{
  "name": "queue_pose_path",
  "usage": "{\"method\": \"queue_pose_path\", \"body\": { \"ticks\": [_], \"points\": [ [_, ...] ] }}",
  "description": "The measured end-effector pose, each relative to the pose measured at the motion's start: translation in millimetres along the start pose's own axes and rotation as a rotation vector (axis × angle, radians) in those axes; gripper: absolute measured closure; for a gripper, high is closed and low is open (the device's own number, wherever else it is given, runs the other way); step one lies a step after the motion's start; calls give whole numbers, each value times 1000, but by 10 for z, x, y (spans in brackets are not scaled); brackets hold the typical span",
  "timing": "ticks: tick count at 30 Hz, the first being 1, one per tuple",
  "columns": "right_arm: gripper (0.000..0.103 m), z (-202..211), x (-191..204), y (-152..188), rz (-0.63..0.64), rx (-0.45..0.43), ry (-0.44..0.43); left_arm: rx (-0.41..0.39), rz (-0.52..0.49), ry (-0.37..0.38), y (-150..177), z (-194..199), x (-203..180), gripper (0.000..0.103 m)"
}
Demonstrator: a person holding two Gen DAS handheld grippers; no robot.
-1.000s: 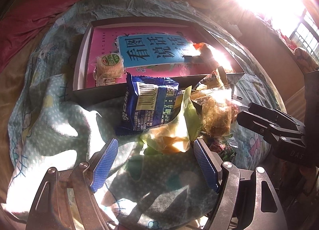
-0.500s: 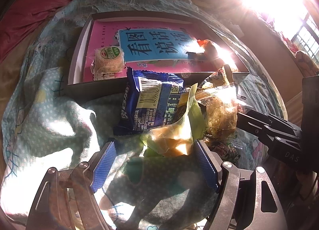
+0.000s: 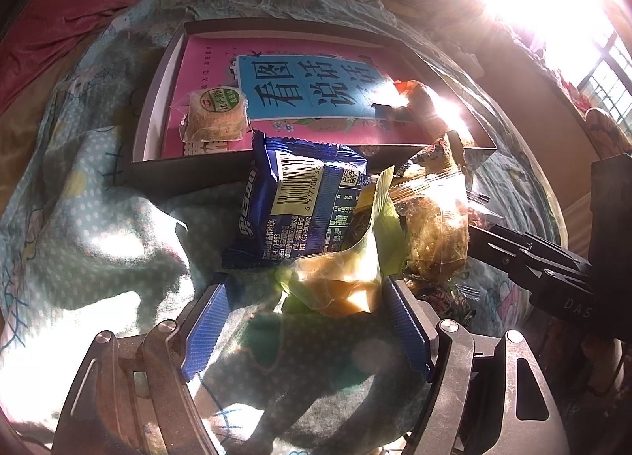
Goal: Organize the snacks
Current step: 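Grasp the yellow-green wrapped snack with the left gripper while the right grasps the clear bag with red item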
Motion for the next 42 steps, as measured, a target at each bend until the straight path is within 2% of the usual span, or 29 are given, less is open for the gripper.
{"method": "queue_pose_path", "body": {
  "ticks": [11, 18, 32, 42],
  "points": [
    [63, 12, -13, 0, 2, -4, -21, 1, 21, 37, -13, -8, -39, 40],
    [63, 16, -1, 2, 8, -5, -17, 14, 42, 45, -23, -53, -39, 41],
    [65, 93, -15, -48, 13, -45, 0, 12, 16, 32, -15, -1, -79, 58],
    [65, 192, -181, -119, -42, -86, 14, -1, 20, 42, -12, 146, -78, 60]
  ]
}}
Point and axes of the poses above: each gripper's, at about its wrist camera, not at the fingertips, and z roughly against the way its jaws point, x to its left, y to its underside, the point moved 4 cm from there along -z, roughly the way its jaws point, and after that the axes turned 11 degrees about -z, right-handed, at the moved point
